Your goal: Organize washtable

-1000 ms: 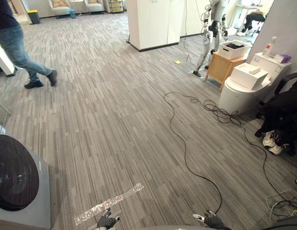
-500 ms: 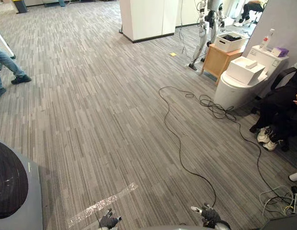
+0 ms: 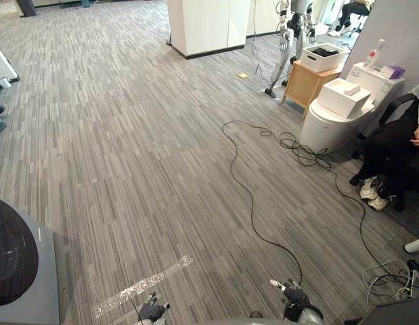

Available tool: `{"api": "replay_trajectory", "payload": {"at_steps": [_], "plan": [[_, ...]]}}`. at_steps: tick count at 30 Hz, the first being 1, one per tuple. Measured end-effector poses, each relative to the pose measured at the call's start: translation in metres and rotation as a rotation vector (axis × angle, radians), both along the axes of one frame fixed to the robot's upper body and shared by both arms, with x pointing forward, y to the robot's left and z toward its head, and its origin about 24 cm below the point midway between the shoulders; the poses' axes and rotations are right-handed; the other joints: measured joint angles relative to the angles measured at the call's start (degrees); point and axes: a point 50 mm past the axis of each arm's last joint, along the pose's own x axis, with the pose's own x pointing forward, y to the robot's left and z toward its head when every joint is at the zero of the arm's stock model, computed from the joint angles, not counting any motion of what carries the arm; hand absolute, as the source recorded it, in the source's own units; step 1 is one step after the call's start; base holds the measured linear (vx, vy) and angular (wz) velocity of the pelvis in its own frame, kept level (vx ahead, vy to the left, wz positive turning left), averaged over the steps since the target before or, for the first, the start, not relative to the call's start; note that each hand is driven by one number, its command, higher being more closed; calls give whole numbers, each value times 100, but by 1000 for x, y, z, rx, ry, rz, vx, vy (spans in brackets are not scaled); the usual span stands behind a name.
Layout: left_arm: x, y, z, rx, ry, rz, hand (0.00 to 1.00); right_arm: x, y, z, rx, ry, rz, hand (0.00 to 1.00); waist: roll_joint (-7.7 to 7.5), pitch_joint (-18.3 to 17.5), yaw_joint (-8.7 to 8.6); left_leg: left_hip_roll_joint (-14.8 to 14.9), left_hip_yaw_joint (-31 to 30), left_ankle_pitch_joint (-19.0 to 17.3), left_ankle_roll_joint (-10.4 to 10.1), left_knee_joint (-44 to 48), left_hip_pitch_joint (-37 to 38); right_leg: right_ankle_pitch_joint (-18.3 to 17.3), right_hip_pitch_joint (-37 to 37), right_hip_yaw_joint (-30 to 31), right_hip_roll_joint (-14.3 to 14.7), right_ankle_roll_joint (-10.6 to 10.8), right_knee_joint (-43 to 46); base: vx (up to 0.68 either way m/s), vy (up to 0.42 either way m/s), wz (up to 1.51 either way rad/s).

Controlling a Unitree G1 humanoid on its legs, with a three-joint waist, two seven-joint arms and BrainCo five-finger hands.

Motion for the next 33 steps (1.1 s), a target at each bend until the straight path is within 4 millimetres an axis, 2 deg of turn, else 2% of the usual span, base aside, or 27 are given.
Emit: {"api": "replay_trajectory", "payload": {"at_steps": [10,13,19,33], "plan": [[3,-1,1,6,-11,-28,0,0,-1,0,-8,2,9,0,8,51,2,37,35,5,7,-52,69,-8,34,-58,42,-31,10,18,5,0],[4,-1,1,8,-10,-38,0,-7,-2,-2,-18,31,15,0,27,94,1,37,68,5,6,-61,94,-9,40,-59,39,-30,24,9,11,-3],[0,1,-1,6,7,2,0,-35,-9,-11,-29,142,-2,0,31,136,-6,48,86,2,2,-17,103,-21,39,-58,28,-13,65,-5,1,-1],[-4,5,-3,-17,38,42,0,-49,-18,-15,-22,195,-100,0,22,163,5,115,89,1,12,-24,88,-101,128,-207,107,-86,-30,-23,-3,1]]}}
